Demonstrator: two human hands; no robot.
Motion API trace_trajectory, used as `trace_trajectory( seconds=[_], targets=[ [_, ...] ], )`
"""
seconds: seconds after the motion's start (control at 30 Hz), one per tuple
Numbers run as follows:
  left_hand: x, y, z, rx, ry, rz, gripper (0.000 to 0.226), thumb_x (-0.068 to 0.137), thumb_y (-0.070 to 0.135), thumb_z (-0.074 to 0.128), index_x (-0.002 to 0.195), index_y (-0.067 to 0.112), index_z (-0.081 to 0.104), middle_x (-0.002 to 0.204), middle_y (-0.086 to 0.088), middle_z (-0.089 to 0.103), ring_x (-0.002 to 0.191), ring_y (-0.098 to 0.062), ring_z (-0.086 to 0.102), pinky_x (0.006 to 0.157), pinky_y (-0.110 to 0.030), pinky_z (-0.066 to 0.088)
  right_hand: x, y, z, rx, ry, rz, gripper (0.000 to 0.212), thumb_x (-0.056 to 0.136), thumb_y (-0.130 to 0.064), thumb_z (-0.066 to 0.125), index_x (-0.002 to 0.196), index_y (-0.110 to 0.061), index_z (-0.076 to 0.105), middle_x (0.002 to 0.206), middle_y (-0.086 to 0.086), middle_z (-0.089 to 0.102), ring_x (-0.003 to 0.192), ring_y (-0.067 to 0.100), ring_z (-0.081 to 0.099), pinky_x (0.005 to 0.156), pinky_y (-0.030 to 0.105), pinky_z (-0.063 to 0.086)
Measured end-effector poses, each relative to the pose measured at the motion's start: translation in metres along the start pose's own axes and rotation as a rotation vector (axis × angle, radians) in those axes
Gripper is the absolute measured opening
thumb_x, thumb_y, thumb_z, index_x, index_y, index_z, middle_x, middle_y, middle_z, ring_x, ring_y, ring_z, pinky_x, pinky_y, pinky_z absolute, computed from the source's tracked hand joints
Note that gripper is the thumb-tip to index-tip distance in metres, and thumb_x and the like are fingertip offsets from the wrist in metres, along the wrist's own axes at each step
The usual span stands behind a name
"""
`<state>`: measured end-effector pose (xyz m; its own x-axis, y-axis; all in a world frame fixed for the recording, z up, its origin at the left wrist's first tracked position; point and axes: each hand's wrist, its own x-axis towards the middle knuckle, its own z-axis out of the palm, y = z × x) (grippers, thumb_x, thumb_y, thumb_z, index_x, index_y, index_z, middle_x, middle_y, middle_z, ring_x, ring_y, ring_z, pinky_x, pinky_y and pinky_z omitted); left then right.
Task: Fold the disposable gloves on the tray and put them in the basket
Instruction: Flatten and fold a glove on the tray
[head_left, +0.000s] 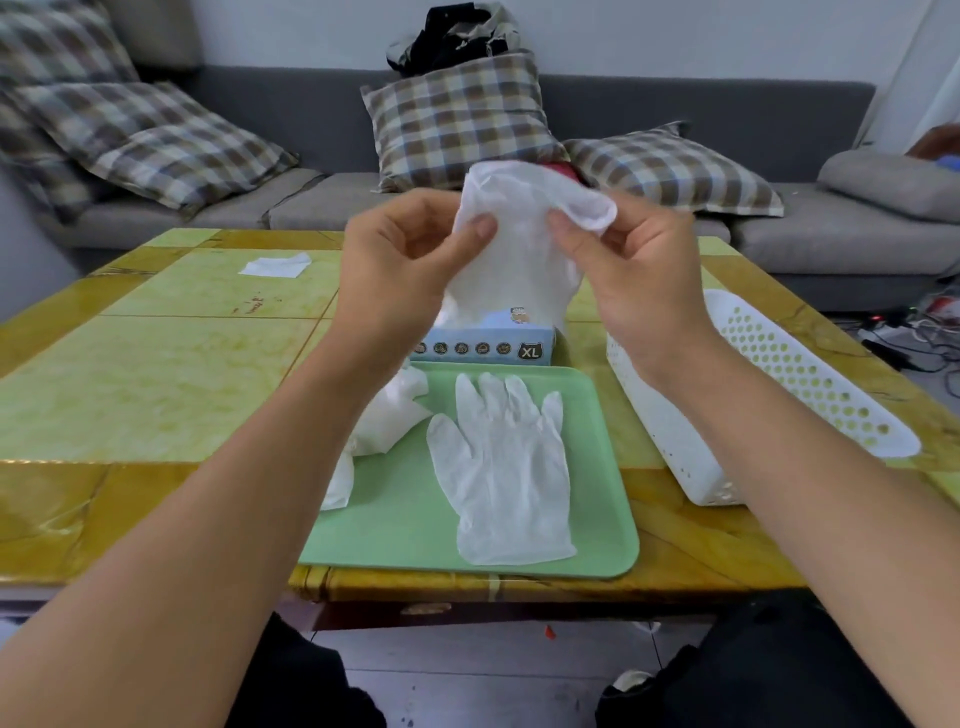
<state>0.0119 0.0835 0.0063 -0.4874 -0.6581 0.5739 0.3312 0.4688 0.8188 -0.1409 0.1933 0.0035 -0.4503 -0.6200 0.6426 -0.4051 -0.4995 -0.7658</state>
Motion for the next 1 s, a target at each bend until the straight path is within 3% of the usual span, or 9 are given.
trace_trajectory(
  seconds=[0.13,0.27,0.37,0.47,0.63,0.77,0.87,0.93,1.0],
  targets=[
    [-0.031,-0.034,-0.019,0.499,-0.360,-0.142,0.015,0.080,0.022,0.084,0.073,0.018,0.072,0.060,0.008,0.066,0.052,0.000,0.048,0.055,-0.019,0.043,-0.030,0.033,-0.009,-0.244,-0.319,0.202,0.010,0.089,-0.008,0.075,0.098,-0.012,0.079,0.089,0.000,0.079,0.079,0.008,0.064,0.074,0.029,0.052],
    [-0.057,-0.068,-0.035,0.660,-0.738,-0.355,0.017,0.075,0.017,0.088,0.074,0.024,0.073,0.072,0.010,0.073,0.068,0.001,0.066,0.073,-0.022,0.053,-0.054,0.054,-0.016,-0.463,-0.692,0.379,0.003,0.087,-0.012,0.079,0.088,-0.013,0.081,0.078,-0.004,0.075,0.070,0.005,0.060,0.067,0.028,0.048],
    [-0.068,-0.076,-0.036,0.713,-0.815,-0.333,0.011,0.077,0.018,0.087,0.080,0.021,0.076,0.080,0.011,0.074,0.077,0.003,0.066,0.079,-0.018,0.053,-0.063,0.055,-0.019,-0.607,-0.876,0.422,0.010,0.085,-0.013,0.078,0.087,-0.021,0.082,0.082,-0.006,0.076,0.074,0.005,0.064,0.071,0.028,0.052],
    [-0.068,-0.075,-0.035,0.769,-0.782,-0.210,0.014,0.076,0.018,0.085,0.083,0.028,0.077,0.088,0.015,0.073,0.087,0.001,0.063,0.081,-0.015,0.047,-0.062,0.046,-0.019,-0.671,-0.903,0.396,0.011,0.085,-0.014,0.078,0.091,-0.023,0.083,0.083,-0.008,0.076,0.077,0.009,0.067,0.072,0.029,0.053],
    [-0.066,-0.067,-0.028,0.832,-0.785,-0.045,0.018,0.076,0.015,0.080,0.082,0.031,0.075,0.092,0.015,0.069,0.090,-0.005,0.060,0.087,-0.033,0.050,-0.056,0.022,-0.022,-0.666,-0.888,0.308,0.012,0.084,-0.011,0.077,0.088,-0.021,0.083,0.081,-0.009,0.076,0.075,0.009,0.067,0.069,0.025,0.052],
    [-0.070,-0.070,-0.027,0.860,-0.959,-0.104,0.016,0.079,0.021,0.082,0.082,0.034,0.073,0.095,0.019,0.067,0.091,-0.001,0.059,0.086,-0.026,0.050,-0.068,0.026,-0.022,-0.726,-1.157,0.419,0.012,0.082,-0.015,0.080,0.094,-0.019,0.081,0.082,-0.011,0.075,0.073,0.002,0.065,0.069,0.018,0.051],
    [-0.070,-0.070,-0.029,0.837,-1.072,-0.191,0.015,0.080,0.022,0.082,0.084,0.035,0.075,0.105,0.017,0.065,0.098,-0.001,0.060,0.093,-0.024,0.049,-0.071,0.032,-0.021,-0.663,-1.313,0.574,0.021,0.082,-0.024,0.084,0.102,-0.019,0.080,0.084,-0.010,0.075,0.076,-0.001,0.064,0.078,0.023,0.054],
    [-0.066,-0.064,-0.032,0.840,-1.106,-0.226,0.013,0.078,0.027,0.080,0.087,0.035,0.077,0.107,0.018,0.066,0.102,0.002,0.060,0.093,-0.020,0.047,-0.064,0.032,-0.023,-0.581,-1.253,0.670,0.021,0.085,-0.031,0.082,0.100,-0.018,0.081,0.086,-0.007,0.077,0.079,0.006,0.068,0.082,0.030,0.057],
    [-0.060,-0.059,-0.033,0.825,-1.029,-0.255,0.010,0.079,0.029,0.076,0.089,0.031,0.077,0.097,0.020,0.070,0.097,0.003,0.062,0.086,-0.016,0.047,-0.054,0.040,-0.024,-0.579,-0.946,0.685,0.023,0.090,-0.037,0.075,0.093,-0.014,0.080,0.084,0.002,0.076,0.073,0.012,0.070,0.071,0.032,0.060]
  ],
)
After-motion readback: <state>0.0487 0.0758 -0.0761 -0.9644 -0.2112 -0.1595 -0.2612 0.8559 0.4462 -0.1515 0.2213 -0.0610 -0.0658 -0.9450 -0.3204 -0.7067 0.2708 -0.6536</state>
